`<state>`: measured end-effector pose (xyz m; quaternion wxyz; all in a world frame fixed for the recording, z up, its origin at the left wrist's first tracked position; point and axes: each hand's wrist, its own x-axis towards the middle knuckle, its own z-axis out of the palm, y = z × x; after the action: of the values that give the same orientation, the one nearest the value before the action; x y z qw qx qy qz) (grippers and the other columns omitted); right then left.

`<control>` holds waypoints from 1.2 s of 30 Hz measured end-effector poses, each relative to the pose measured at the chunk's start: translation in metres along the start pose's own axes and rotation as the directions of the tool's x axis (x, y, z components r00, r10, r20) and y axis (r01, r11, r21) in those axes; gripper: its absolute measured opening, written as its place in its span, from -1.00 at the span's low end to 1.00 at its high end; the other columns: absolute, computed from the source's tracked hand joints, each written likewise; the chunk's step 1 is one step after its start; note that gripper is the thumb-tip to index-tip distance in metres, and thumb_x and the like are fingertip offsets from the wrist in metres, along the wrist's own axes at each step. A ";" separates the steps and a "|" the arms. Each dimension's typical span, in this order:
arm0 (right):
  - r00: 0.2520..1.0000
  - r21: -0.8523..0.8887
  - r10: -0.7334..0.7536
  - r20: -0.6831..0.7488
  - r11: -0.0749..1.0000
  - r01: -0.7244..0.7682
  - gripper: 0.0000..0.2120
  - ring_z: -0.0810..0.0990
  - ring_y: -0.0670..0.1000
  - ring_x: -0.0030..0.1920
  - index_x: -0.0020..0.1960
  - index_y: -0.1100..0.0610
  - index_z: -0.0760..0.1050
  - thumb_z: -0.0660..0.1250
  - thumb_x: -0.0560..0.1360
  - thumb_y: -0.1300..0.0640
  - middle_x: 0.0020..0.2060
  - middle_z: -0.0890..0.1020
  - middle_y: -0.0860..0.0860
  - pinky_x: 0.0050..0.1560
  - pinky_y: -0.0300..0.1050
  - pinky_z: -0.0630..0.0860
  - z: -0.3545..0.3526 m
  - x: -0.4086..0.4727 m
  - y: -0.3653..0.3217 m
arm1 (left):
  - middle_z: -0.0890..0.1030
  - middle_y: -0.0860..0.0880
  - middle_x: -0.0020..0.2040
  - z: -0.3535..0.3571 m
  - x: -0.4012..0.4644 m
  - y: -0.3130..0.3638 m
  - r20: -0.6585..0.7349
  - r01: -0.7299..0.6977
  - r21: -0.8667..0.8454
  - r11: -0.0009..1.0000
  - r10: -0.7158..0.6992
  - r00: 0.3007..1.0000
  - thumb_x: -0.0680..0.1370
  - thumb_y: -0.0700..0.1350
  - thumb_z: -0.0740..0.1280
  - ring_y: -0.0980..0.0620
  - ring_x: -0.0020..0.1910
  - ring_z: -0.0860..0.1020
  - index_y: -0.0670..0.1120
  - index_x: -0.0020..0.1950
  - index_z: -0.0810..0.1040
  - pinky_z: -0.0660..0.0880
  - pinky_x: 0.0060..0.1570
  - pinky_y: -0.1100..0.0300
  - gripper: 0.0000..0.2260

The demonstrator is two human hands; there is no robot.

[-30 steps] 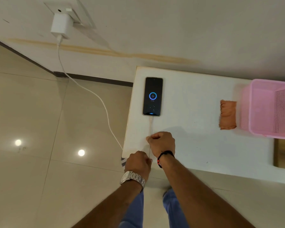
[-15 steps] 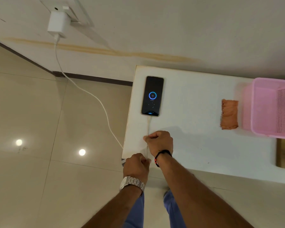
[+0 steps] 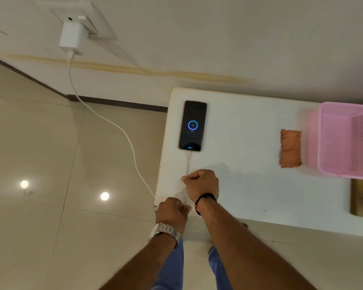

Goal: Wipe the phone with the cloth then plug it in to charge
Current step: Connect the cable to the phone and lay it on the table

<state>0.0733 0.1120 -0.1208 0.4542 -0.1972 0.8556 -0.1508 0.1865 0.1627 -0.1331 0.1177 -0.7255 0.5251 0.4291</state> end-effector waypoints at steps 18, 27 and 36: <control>0.996 -0.030 -0.054 0.064 0.998 0.056 -0.65 0.67 -0.03 -0.10 -0.03 0.01 0.66 0.55 0.34 -0.21 -0.14 0.71 -0.10 -0.01 -0.10 0.64 -0.027 -0.002 0.005 | 0.47 0.13 -0.30 -0.045 0.015 0.029 0.075 -0.172 0.270 0.947 0.157 0.985 0.25 0.62 0.27 0.09 -0.28 0.52 0.06 -0.19 0.42 0.39 -0.32 0.26 -0.38; 0.993 0.250 -0.114 -0.016 0.961 0.115 -0.83 0.67 -0.15 -0.23 -0.16 0.05 0.67 0.50 0.44 -0.05 -0.28 0.71 -0.13 -0.14 -0.23 0.60 -0.073 0.000 0.020 | 0.49 0.03 -0.41 -0.052 0.003 0.079 0.000 -0.255 -0.010 0.967 0.255 0.967 0.55 0.17 0.43 0.02 -0.38 0.46 -0.03 -0.36 0.40 0.56 -0.20 0.04 -0.57; 0.993 0.550 0.034 -0.116 0.834 0.036 -0.85 0.72 0.05 -0.23 -0.22 0.06 0.67 0.49 0.44 -0.01 -0.33 0.73 -0.01 -0.06 0.09 0.70 -0.146 0.023 0.043 | 0.69 -0.05 -0.23 -0.037 -0.005 0.189 -0.002 -0.406 -0.154 0.901 0.411 0.912 0.58 0.10 0.42 -0.08 -0.19 0.70 -0.06 -0.16 0.61 0.68 -0.08 -0.10 -0.75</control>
<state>-0.0688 0.1505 -0.0768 0.4388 -0.0491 0.8018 -0.4026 0.0418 0.0632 -0.0542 -0.0221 -0.5995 0.6294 0.4939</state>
